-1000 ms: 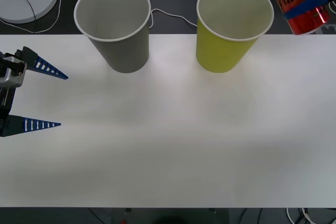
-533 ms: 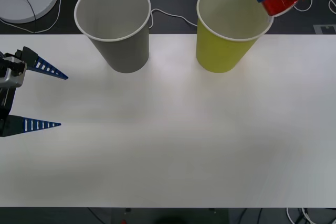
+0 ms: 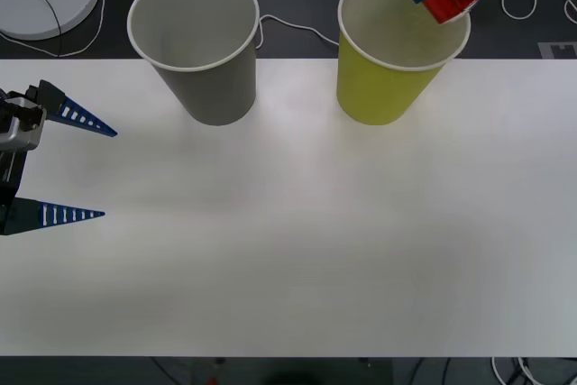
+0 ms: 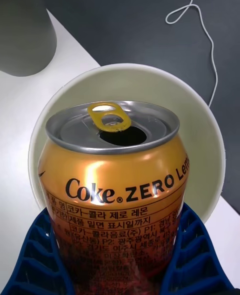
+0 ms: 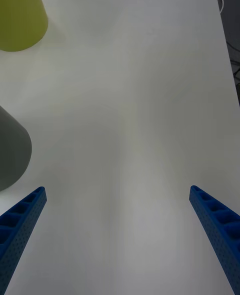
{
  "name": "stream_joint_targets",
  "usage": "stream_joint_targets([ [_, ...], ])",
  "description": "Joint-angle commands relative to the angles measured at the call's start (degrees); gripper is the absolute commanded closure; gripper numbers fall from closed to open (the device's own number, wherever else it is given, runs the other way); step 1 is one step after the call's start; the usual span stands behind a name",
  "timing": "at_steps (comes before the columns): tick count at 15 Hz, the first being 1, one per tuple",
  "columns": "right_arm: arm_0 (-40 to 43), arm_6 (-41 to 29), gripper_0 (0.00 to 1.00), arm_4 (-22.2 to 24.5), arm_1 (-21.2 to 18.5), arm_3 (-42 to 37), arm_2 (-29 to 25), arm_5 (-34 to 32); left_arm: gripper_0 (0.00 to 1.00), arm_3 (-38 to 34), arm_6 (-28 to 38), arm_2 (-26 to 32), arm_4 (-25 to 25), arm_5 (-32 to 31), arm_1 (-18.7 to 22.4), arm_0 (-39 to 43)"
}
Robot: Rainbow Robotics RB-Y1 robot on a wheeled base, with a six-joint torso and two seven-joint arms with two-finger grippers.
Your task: Put the can into the green bin and the plastic bottle into the gray bin
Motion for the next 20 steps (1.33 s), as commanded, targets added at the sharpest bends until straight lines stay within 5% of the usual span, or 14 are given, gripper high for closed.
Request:
stream_joint_targets([
  [1, -0.42, 1.72, 0.82, 0.75, 0.21, 0.00, 0.04, 0.01, 0.00, 0.00, 0.00, 0.00, 0.00, 0.00, 0.00, 0.00],
  [4, -0.86, 3.56, 0.00, 0.57, 0.12, 0.00, 0.04, 0.01, 0.00, 0.00, 0.00, 0.00, 0.00, 0.00, 0.00, 0.00],
  [7, -0.78, 4.44, 0.00, -0.92, -0.84, -0.09, 0.04, 0.01, 0.00, 0.00, 0.00, 0.00, 0.00, 0.00, 0.00, 0.00],
  [13, 2.30, 6.03, 0.00, -11.47, -7.79, -4.04, -0.14, 0.01, 0.00, 0.00, 0.00, 0.00, 0.00, 0.00, 0.00, 0.00],
  [20, 20.49, 9.28, 0.00, -19.12, -13.76, -20.13, -15.08, 0.01, 0.00, 0.00, 0.00, 0.00, 0.00, 0.00, 0.00, 0.00],
])
